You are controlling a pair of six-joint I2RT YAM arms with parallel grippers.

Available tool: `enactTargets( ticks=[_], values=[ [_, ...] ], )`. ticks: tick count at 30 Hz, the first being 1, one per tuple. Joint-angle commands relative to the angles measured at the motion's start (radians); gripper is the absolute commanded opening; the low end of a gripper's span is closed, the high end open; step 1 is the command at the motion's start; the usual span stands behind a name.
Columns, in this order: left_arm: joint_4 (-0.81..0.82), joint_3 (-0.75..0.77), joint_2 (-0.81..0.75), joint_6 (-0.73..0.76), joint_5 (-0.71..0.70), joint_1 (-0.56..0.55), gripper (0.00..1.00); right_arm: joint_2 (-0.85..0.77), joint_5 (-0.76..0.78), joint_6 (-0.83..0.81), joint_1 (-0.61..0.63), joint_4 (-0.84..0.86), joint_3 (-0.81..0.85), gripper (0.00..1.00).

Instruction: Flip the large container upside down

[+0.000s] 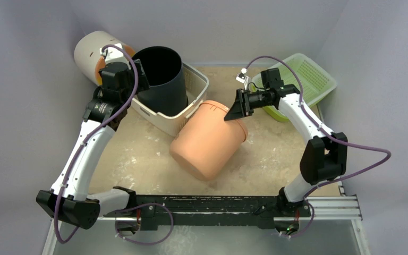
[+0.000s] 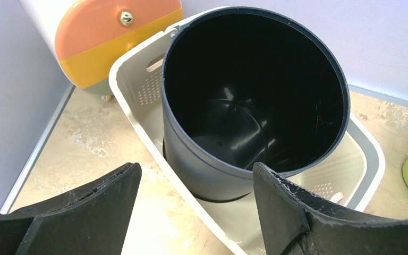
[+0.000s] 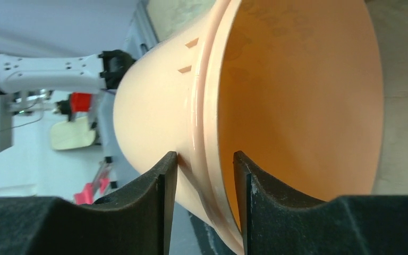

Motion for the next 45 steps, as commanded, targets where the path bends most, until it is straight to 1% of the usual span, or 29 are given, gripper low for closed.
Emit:
enactTargets(
  ticks=[1,3,4,6,7,9,11,12,14,15,17,18,22,23,25,26,27,32,36,39,43,45],
  values=[
    [0.038,0.009,-0.007,0.012,-0.009,-0.005,0.77,-0.011,0.217,-0.060,-0.004,-0.033,0.033,0.42],
    [0.037,0.011,-0.008,0.012,-0.009,-0.005,0.77,-0.005,0.216,-0.068,-0.004,-0.041,0.021,0.28],
    [0.036,0.010,-0.008,0.011,-0.009,-0.005,0.77,-0.005,0.215,-0.072,-0.003,-0.046,0.014,0.23],
    [0.035,0.007,-0.009,0.011,-0.013,-0.005,0.77,-0.013,0.205,-0.076,0.000,-0.048,0.013,0.19],
    [0.034,0.004,-0.010,0.012,-0.016,-0.005,0.77,-0.021,0.155,-0.077,0.001,-0.040,0.010,0.16],
    [0.036,0.000,-0.010,0.011,-0.018,-0.005,0.77,-0.039,-0.036,-0.048,0.000,0.022,-0.013,0.08],
    [0.038,0.000,-0.008,0.009,-0.016,-0.005,0.77,-0.051,-0.195,0.040,0.000,0.138,-0.060,0.03],
    [0.039,0.001,-0.007,0.007,-0.013,-0.005,0.77,-0.067,-0.264,0.109,0.000,0.238,-0.097,0.03],
    [0.041,0.003,-0.007,0.006,-0.011,-0.004,0.77,-0.111,-0.344,0.301,0.000,0.486,-0.190,0.03],
    [0.041,0.003,-0.007,0.007,-0.011,-0.005,0.77,-0.135,-0.385,0.413,0.000,0.636,-0.236,0.03],
    [0.035,0.007,-0.008,0.015,-0.017,-0.005,0.77,-0.174,-0.414,0.652,0.000,0.939,-0.333,0.04],
    [0.035,0.010,-0.007,0.018,-0.021,-0.005,0.77,-0.186,-0.418,0.777,0.000,1.095,-0.371,0.04],
    [0.033,0.020,-0.007,0.021,-0.025,-0.004,0.77,-0.193,-0.389,1.173,0.000,1.605,-0.556,0.05],
    [0.034,0.022,-0.007,0.021,-0.023,-0.005,0.77,-0.180,-0.372,1.317,0.001,1.772,-0.601,0.05],
    [0.032,0.028,-0.004,0.021,-0.019,-0.005,0.77,-0.089,-0.312,1.697,0.002,2.407,-0.676,0.06],
    [0.031,0.032,-0.002,0.022,-0.020,-0.005,0.77,-0.027,-0.265,1.906,0.006,2.625,-0.685,0.05],
    [0.031,0.035,0.001,0.023,-0.019,-0.004,0.77,-0.003,-0.266,1.971,0.021,2.661,-0.673,0.02],
    [0.025,0.051,0.009,0.028,-0.020,-0.004,0.77,0.047,-0.248,1.950,0.106,2.672,-0.571,0.01],
    [0.017,0.052,0.004,0.032,-0.033,-0.004,0.77,0.107,-0.234,1.935,0.142,2.675,-0.521,0.00],
    [0.010,0.049,-0.001,0.031,-0.038,-0.005,0.77,0.141,-0.218,1.920,0.169,2.669,-0.493,0.00],
    [-0.005,0.055,-0.007,0.033,-0.052,-0.005,0.77,0.161,-0.185,1.933,0.238,2.665,-0.417,0.03],
    [-0.009,0.058,-0.008,0.033,-0.058,-0.005,0.77,0.176,-0.182,1.936,0.244,2.663,-0.422,0.03]
  ],
)
